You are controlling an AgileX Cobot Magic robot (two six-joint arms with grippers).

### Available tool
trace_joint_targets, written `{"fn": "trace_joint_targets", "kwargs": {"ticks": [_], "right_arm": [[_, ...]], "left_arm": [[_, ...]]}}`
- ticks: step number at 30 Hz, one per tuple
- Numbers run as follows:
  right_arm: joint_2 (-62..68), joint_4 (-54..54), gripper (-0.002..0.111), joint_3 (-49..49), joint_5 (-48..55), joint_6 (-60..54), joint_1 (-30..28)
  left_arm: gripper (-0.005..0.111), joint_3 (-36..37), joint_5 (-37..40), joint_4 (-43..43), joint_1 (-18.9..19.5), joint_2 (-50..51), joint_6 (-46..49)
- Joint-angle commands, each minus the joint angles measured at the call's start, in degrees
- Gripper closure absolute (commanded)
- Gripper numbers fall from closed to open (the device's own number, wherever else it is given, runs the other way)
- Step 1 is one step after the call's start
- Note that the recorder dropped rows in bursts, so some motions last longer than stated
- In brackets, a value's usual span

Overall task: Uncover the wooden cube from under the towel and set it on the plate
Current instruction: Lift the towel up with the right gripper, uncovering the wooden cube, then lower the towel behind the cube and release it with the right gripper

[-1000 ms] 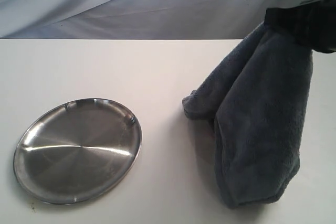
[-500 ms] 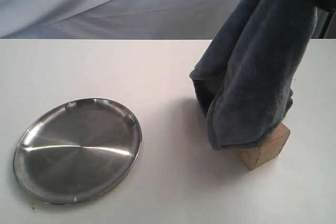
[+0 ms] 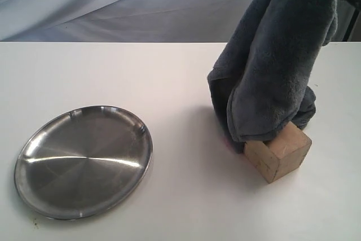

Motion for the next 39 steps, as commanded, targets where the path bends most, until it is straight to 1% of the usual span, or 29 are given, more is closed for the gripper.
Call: {"fn": "trace_joint_targets", "kwargs": {"ticks": [1, 3, 5, 8, 12, 15, 20, 24, 28, 35, 37, 39], "right_arm": [[4.12, -8.82, 0.108, -0.24, -14.25, 0.98, 0.03], [5.04, -10.08, 0.108, -0.34, -17.64, 3.6, 0.03], [6.03, -10.08, 0.108, -1.21, -16.84, 5.5, 0.03], [7.87, -10.55, 0.108, -1.6, -16.15, 5.48, 0.03], [13.84, -11.59, 0.108, -1.6, -13.81, 5.25, 0.03], [18.45, -11.38, 0.108, -1.6, -10.31, 3.33, -0.09], [24.74, -11.38, 0.108, -1.6, -3.08, 3.33, -0.08], [27.95, -11.38, 0.108, -1.6, 0.09, 3.33, -0.08], [29.64, -11.38, 0.108, -1.6, -1.22, 3.33, -0.08], [29.65, -11.38, 0.108, -1.6, -6.75, 3.33, -0.08], [29.65, -11.38, 0.102, -1.6, -6.83, 3.33, -0.08], [29.65, -11.38, 0.091, -1.6, -6.83, 3.33, -0.08]], "left_arm": [[0.105, 0.25, -0.09, 0.04, -0.05, -0.09, -0.05], [0.105, 0.25, -0.09, 0.04, -0.05, -0.09, -0.05], [0.105, 0.25, -0.09, 0.04, -0.05, -0.09, -0.05], [0.105, 0.25, -0.09, 0.04, -0.05, -0.09, -0.05], [0.105, 0.25, -0.09, 0.04, -0.05, -0.09, -0.18], [0.105, 0.25, -0.09, 0.04, -0.05, -0.09, -0.18], [0.105, 0.25, -0.09, 0.04, -0.05, -0.09, -0.04], [0.105, 0.25, -0.09, 0.04, -0.05, -0.09, -0.04], [0.105, 0.25, -0.09, 0.04, -0.05, -0.09, -0.16], [0.105, 0.25, -0.09, 0.04, -0.05, -0.09, -0.16], [0.105, 0.25, -0.09, 0.04, -0.05, -0.09, -0.16], [0.105, 0.25, -0.09, 0.04, -0.05, -0.09, -0.16]]}}
